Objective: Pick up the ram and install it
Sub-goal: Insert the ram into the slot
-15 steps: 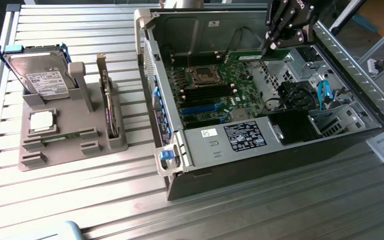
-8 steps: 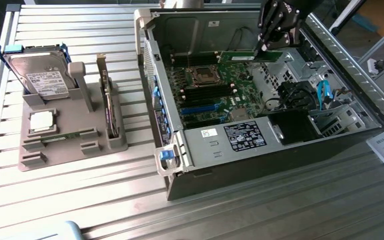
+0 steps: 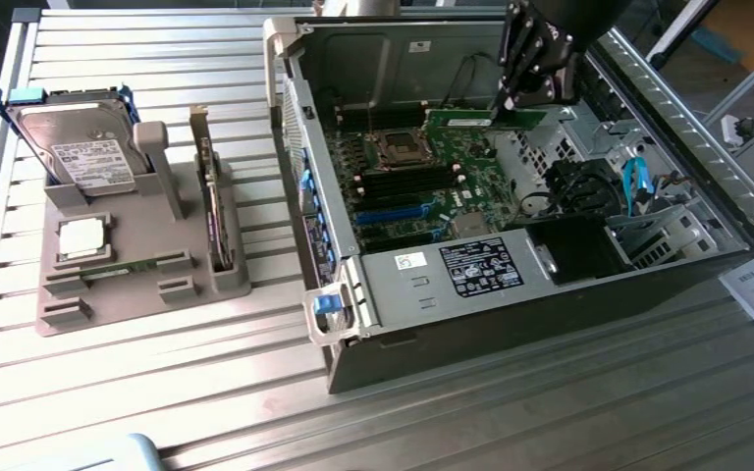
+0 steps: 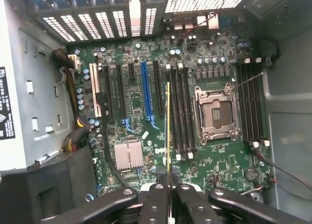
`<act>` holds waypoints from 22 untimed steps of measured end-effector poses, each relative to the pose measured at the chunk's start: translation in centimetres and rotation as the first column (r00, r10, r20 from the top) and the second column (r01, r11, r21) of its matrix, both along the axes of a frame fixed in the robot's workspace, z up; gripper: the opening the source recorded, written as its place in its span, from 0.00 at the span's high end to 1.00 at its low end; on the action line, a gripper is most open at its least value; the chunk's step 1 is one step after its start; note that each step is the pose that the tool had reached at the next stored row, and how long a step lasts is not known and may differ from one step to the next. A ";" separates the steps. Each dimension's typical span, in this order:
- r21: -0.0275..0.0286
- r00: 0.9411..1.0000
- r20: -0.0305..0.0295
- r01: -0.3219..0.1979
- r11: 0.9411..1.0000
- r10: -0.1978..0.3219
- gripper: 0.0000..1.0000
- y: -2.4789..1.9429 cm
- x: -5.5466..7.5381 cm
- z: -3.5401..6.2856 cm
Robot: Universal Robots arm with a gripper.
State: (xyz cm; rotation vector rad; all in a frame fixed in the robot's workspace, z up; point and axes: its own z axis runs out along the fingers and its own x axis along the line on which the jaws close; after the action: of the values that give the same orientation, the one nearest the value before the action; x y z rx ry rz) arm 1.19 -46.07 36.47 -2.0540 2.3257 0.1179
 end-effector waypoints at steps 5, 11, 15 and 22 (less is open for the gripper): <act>0.000 1.000 0.000 0.029 1.000 -0.029 0.88 0.18 -1.0 -1.52; 0.000 0.999 0.000 0.053 0.999 -0.053 0.88 0.34 -1.7 -2.60; 0.000 0.998 0.000 0.064 0.998 -0.064 0.88 0.43 -2.1 -3.06; 0.000 0.999 0.000 0.044 0.999 -0.044 0.88 0.62 -1.9 -5.05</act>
State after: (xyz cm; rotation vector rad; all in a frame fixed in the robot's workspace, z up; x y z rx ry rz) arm -0.75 -45.45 31.42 -2.0014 2.3694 0.1160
